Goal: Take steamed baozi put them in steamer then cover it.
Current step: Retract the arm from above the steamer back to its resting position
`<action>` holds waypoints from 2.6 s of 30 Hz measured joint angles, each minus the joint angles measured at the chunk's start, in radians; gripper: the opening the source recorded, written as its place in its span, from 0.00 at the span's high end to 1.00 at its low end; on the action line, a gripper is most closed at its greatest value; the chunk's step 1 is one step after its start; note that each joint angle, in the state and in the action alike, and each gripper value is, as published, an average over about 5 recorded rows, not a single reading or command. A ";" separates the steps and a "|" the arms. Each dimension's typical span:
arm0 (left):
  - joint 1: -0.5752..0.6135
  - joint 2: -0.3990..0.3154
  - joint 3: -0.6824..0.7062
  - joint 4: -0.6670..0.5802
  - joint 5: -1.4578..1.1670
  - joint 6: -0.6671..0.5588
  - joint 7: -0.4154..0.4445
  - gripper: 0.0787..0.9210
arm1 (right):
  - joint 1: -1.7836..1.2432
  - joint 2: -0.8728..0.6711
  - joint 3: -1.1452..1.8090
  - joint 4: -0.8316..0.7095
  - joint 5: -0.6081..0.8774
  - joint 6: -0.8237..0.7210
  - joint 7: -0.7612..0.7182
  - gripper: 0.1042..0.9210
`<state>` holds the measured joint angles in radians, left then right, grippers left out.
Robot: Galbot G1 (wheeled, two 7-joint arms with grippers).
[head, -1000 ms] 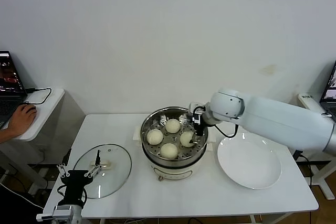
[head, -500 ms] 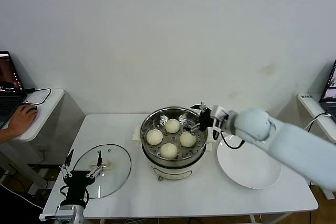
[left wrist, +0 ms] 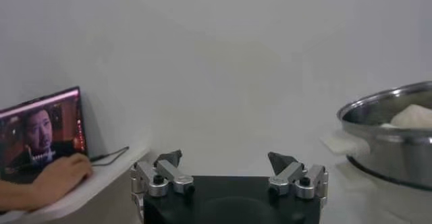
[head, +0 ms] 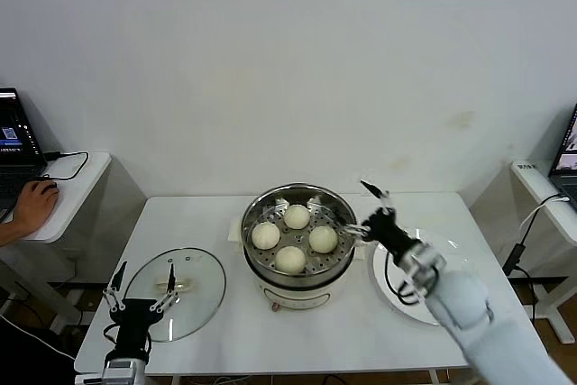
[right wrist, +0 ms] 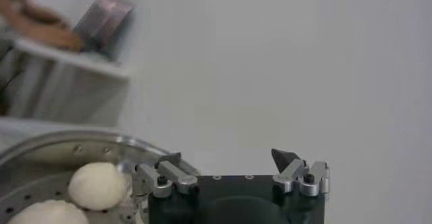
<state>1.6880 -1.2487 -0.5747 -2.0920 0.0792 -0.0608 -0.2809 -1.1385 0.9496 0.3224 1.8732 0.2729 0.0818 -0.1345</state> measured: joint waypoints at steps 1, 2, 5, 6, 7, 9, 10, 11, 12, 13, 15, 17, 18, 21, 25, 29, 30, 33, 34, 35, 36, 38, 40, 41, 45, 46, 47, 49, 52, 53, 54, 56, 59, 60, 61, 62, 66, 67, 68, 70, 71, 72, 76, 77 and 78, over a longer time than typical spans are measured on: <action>0.001 -0.002 -0.002 0.006 0.024 -0.004 -0.001 0.12 | -0.044 0.029 0.045 0.002 -0.005 0.011 -0.005 0.12; 0.002 -0.004 -0.004 0.012 0.051 -0.008 -0.002 0.12 | -0.084 0.057 0.086 0.005 -0.010 0.019 -0.010 0.12; 0.008 -0.001 -0.012 0.032 0.157 -0.015 0.000 0.12 | -0.192 0.136 0.200 0.013 -0.025 0.035 -0.023 0.12; 0.011 0.002 -0.015 0.039 0.199 -0.014 0.002 0.12 | -0.223 0.159 0.234 0.014 -0.031 0.041 -0.026 0.12; 0.014 0.006 -0.020 0.046 0.242 -0.013 0.005 0.12 | -0.251 0.180 0.265 0.013 -0.038 0.046 -0.027 0.12; 0.020 0.016 -0.029 0.061 0.337 -0.012 0.013 0.12 | -0.297 0.219 0.321 0.009 -0.054 0.060 -0.027 0.12; 0.022 0.022 -0.034 0.069 0.387 -0.012 0.017 0.12 | -0.316 0.237 0.347 0.006 -0.063 0.067 -0.026 0.12; 0.024 0.029 -0.040 0.077 0.437 -0.013 0.021 0.12 | -0.333 0.254 0.370 0.003 -0.072 0.074 -0.023 0.12; 0.026 0.035 -0.044 0.086 0.487 -0.014 0.023 0.12 | -0.348 0.270 0.391 0.002 -0.081 0.081 -0.021 0.12; 0.026 0.042 -0.049 0.095 0.537 -0.016 0.026 0.12 | -0.362 0.285 0.410 0.001 -0.090 0.087 -0.018 0.12; 0.024 0.057 -0.057 0.114 0.633 -0.018 0.031 0.12 | -0.387 0.311 0.443 -0.001 -0.107 0.098 -0.011 0.12; 0.020 0.071 -0.061 0.135 0.726 -0.019 0.036 0.12 | -0.407 0.332 0.470 -0.004 -0.121 0.108 -0.005 0.12; 0.017 0.077 -0.062 0.146 0.769 -0.019 0.039 0.12 | -0.416 0.341 0.482 -0.006 -0.128 0.112 -0.002 0.12; 0.003 0.095 -0.061 0.180 0.886 -0.019 0.050 0.12 | -0.440 0.364 0.510 -0.013 -0.143 0.127 0.008 0.12; -0.020 0.116 -0.055 0.230 1.000 -0.021 0.061 0.12 | -0.467 0.389 0.538 -0.022 -0.157 0.141 0.020 0.12; -0.048 0.132 -0.048 0.286 1.069 -0.025 0.064 0.12 | -0.487 0.411 0.553 -0.026 -0.170 0.149 0.029 0.12; -0.056 0.134 -0.046 0.300 1.082 -0.026 0.064 0.12 | -0.491 0.416 0.555 -0.027 -0.173 0.151 0.031 0.12; -0.082 0.141 -0.041 0.343 1.113 -0.029 0.064 0.12 | -0.501 0.430 0.562 -0.028 -0.184 0.157 0.035 0.12; -0.092 0.143 -0.039 0.357 1.121 -0.030 0.064 0.12 | -0.504 0.435 0.564 -0.028 -0.187 0.159 0.037 0.12; -0.102 0.145 -0.036 0.371 1.129 -0.031 0.064 0.12 | -0.508 0.439 0.567 -0.028 -0.190 0.160 0.039 0.12; -0.112 0.147 -0.034 0.385 1.135 -0.033 0.064 0.12 | -0.511 0.443 0.568 -0.028 -0.193 0.161 0.041 0.12; -0.134 0.151 -0.028 0.411 1.146 -0.036 0.063 0.12 | -0.519 0.451 0.572 -0.029 -0.199 0.163 0.046 0.12; -0.157 0.153 -0.022 0.435 1.156 -0.039 0.061 0.12 | -0.526 0.459 0.575 -0.029 -0.205 0.165 0.050 0.12; -0.169 0.154 -0.019 0.447 1.160 -0.040 0.061 0.12 | -0.530 0.463 0.576 -0.030 -0.208 0.167 0.051 0.12; -0.217 0.157 -0.008 0.488 1.173 -0.041 0.063 0.12 | -0.541 0.476 0.578 -0.033 -0.220 0.175 0.054 0.12; -0.229 0.159 -0.005 0.497 1.176 -0.042 0.063 0.12 | -0.543 0.479 0.578 -0.035 -0.222 0.177 0.055 0.12; -0.240 0.161 -0.003 0.506 1.178 -0.042 0.064 0.12 | -0.545 0.481 0.578 -0.036 -0.224 0.179 0.055 0.12; -0.261 0.164 0.002 0.523 1.180 -0.042 0.065 0.12 | -0.547 0.483 0.580 -0.038 -0.228 0.182 0.056 0.12; -0.290 0.165 0.010 0.546 1.180 -0.045 0.068 0.12 | -0.548 0.486 0.581 -0.041 -0.232 0.184 0.057 0.12; -0.299 0.165 0.013 0.554 1.180 -0.047 0.068 0.12 | -0.548 0.487 0.581 -0.042 -0.233 0.185 0.057 0.12; -0.308 0.163 0.016 0.561 1.179 -0.049 0.069 0.12 | -0.548 0.488 0.582 -0.043 -0.234 0.185 0.057 0.12; -0.324 0.161 0.021 0.576 1.176 -0.053 0.069 0.12 | -0.549 0.489 0.585 -0.043 -0.235 0.185 0.057 0.12; -0.348 0.157 0.030 0.595 1.171 -0.058 0.068 0.12 | -0.552 0.490 0.589 -0.044 -0.236 0.185 0.058 0.12; -0.355 0.156 0.032 0.600 1.168 -0.059 0.068 0.12 | -0.554 0.490 0.590 -0.044 -0.236 0.186 0.058 0.12; -0.362 0.156 0.034 0.604 1.166 -0.060 0.068 0.12 | -0.555 0.490 0.590 -0.045 -0.237 0.186 0.058 0.12; -0.368 0.155 0.037 0.607 1.163 -0.061 0.067 0.12 | -0.556 0.490 0.590 -0.046 -0.238 0.187 0.058 0.12; -0.391 0.151 0.046 0.623 1.151 -0.063 0.065 0.12 | -0.554 0.494 0.591 -0.052 -0.240 0.187 0.058 0.12; -0.396 0.150 0.048 0.627 1.148 -0.064 0.064 0.12 | -0.553 0.495 0.592 -0.053 -0.240 0.187 0.058 0.12; -0.401 0.148 0.051 0.633 1.144 -0.065 0.062 0.12 | -0.552 0.496 0.593 -0.053 -0.240 0.186 0.058 0.12; -0.411 0.145 0.057 0.643 1.136 -0.067 0.059 0.12 | -0.551 0.497 0.596 -0.053 -0.240 0.184 0.058 0.12; -0.416 0.143 0.059 0.649 1.132 -0.068 0.057 0.12 | -0.552 0.498 0.597 -0.053 -0.241 0.184 0.057 0.12; -0.421 0.142 0.061 0.655 1.128 -0.070 0.055 0.13 | -0.552 0.498 0.598 -0.052 -0.241 0.183 0.057 0.12; -0.434 0.137 0.069 0.678 1.112 -0.075 0.050 0.21 | -0.557 0.499 0.600 -0.051 -0.245 0.182 0.057 0.12; -0.436 0.136 0.071 0.684 1.109 -0.076 0.048 0.24 | -0.558 0.500 0.599 -0.050 -0.246 0.182 0.057 0.12; -0.438 0.135 0.072 0.690 1.106 -0.077 0.046 0.29 | -0.558 0.500 0.599 -0.049 -0.247 0.182 0.057 0.12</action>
<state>1.2497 -1.1139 -0.5026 -1.4016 1.1853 -0.1378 -0.2345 -1.6968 1.4494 0.9212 1.8238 0.0255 0.2637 -0.0778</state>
